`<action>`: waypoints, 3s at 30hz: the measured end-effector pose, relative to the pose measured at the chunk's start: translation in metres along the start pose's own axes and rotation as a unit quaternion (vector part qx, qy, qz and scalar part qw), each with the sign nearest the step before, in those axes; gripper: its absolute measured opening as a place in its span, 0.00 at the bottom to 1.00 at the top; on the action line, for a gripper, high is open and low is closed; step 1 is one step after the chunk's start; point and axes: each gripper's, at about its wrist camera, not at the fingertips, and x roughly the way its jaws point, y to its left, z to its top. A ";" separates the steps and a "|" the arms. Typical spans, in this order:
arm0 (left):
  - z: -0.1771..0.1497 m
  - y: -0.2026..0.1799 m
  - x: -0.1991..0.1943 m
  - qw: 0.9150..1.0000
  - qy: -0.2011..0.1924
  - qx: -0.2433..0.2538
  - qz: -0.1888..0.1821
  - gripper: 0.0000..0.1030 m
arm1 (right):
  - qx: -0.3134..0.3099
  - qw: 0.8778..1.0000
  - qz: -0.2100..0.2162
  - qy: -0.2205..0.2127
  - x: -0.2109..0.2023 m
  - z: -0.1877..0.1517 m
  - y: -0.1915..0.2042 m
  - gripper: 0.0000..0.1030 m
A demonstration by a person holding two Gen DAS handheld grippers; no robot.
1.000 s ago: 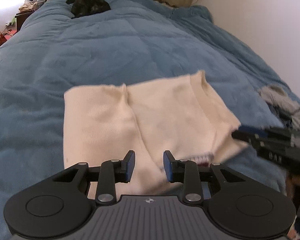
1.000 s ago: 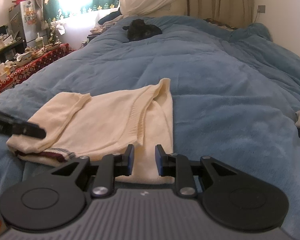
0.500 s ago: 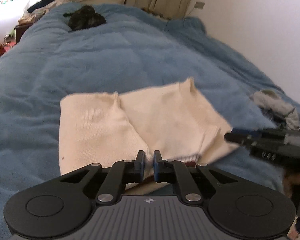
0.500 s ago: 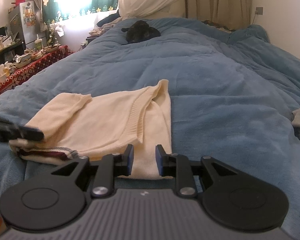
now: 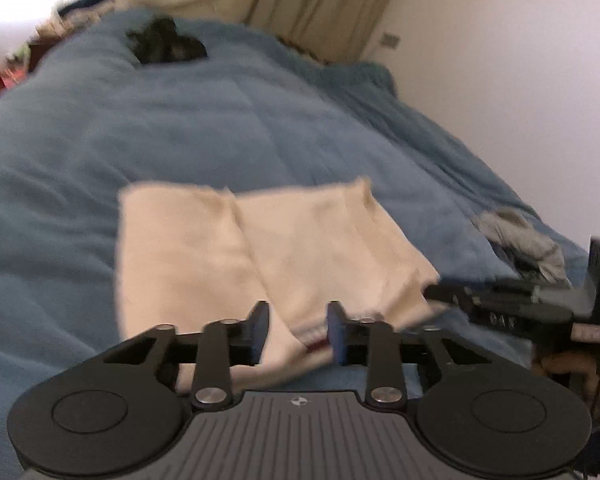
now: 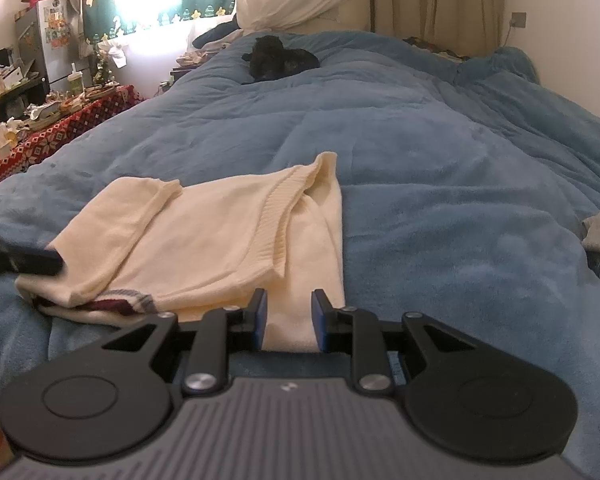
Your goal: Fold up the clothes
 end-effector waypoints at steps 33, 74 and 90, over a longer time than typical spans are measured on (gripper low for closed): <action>0.052 0.058 0.080 0.993 0.043 0.059 0.093 0.02 | -0.014 1.000 -0.007 0.013 0.002 0.003 0.007 0.26; 0.050 0.103 0.039 0.994 0.058 -0.082 0.041 0.30 | 0.044 0.998 -0.023 0.025 0.014 0.010 -0.027 0.33; 0.036 0.100 0.038 0.991 0.071 -0.113 0.028 0.17 | 0.060 0.998 0.007 0.024 0.015 0.010 -0.022 0.10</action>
